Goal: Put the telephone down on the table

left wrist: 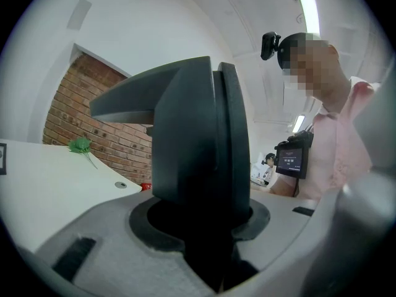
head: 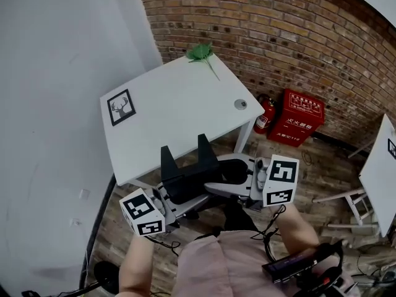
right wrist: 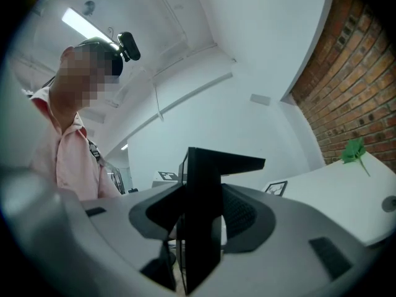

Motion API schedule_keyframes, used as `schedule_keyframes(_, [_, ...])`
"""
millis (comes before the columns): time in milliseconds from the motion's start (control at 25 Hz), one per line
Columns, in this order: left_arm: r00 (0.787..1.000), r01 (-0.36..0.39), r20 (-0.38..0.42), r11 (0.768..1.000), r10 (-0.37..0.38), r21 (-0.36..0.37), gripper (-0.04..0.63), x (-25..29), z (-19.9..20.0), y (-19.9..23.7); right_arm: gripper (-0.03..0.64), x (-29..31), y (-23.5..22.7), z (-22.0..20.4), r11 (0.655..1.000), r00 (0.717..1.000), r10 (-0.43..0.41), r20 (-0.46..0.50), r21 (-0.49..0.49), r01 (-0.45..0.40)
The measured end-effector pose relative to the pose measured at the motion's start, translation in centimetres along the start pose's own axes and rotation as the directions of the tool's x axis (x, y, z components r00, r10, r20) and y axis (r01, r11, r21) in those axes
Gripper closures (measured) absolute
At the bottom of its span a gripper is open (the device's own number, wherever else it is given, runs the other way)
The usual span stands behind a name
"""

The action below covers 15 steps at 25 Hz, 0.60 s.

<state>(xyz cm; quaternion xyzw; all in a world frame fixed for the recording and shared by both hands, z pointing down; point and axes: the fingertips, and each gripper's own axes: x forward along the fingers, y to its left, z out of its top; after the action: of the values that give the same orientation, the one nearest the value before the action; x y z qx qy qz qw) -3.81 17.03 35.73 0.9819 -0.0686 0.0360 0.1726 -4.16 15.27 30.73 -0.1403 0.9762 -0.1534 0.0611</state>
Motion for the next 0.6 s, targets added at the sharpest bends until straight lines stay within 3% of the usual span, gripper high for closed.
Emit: schedule_keyframes(600, [0.997,-0.073,0.004,0.992,0.074,-0.105,0.43,6.3,3.9,16.9,0.423,1.5,-18.5,3.3,0.995,0.998,0.051,-0.033,0.084,-0.048])
